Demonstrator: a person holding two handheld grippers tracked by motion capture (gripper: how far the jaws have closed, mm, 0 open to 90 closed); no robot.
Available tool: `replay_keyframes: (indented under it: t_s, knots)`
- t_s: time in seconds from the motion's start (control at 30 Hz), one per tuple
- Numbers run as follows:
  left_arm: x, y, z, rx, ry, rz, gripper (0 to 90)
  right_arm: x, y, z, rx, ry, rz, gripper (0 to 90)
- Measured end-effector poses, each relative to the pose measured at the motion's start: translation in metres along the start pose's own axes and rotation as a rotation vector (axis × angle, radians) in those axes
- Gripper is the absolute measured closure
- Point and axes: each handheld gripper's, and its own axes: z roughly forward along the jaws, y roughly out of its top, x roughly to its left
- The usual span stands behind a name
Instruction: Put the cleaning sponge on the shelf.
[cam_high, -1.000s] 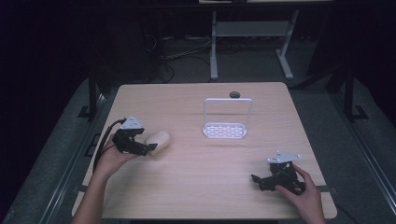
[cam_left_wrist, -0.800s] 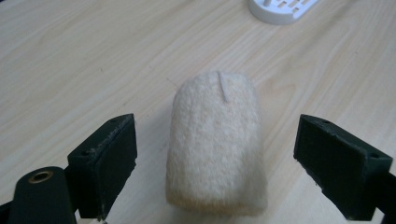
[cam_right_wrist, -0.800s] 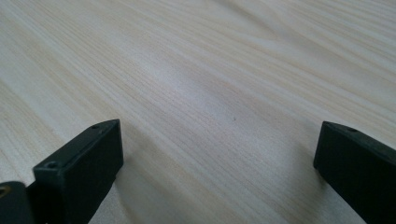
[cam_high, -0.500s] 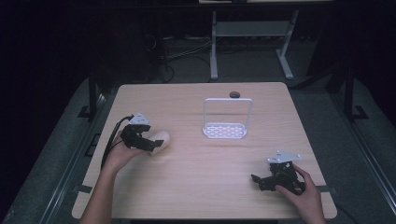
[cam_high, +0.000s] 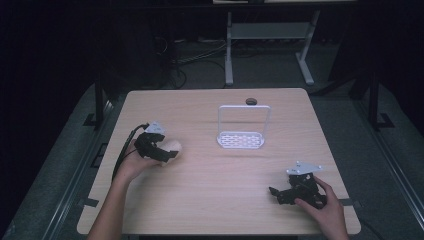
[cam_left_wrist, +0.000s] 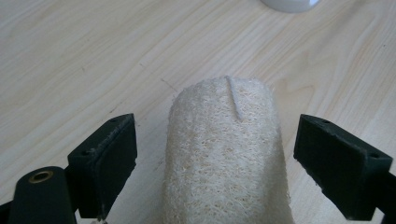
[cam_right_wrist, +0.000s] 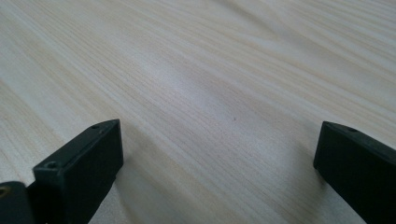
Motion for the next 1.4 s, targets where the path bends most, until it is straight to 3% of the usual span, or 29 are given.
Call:
replay_keyframes:
  t_s: [0.6, 1.03, 1.07, 1.4]
  knots:
    - [-0.003, -0.003, 0.015, 0.101, -0.01, 0.029, 12.9, 0.0, 0.0, 0.0, 0.0, 0.0, 0.0, 1.2]
    - [-0.002, -0.005, 0.019, 0.133, -0.016, 0.026, 14.7, 0.0, 0.0, 0.0, 0.0, 0.0, 0.0, 1.2]
    - [-0.001, -0.005, 0.019, 0.135, -0.017, 0.033, 19.2, 0.0, 0.0, 0.0, -0.001, 0.0, 0.0, 1.2]
    - [0.0, -0.006, 0.019, 0.142, -0.033, 0.027, 28.6, 0.0, 0.0, 0.0, 0.0, 0.0, 0.0, 1.2]
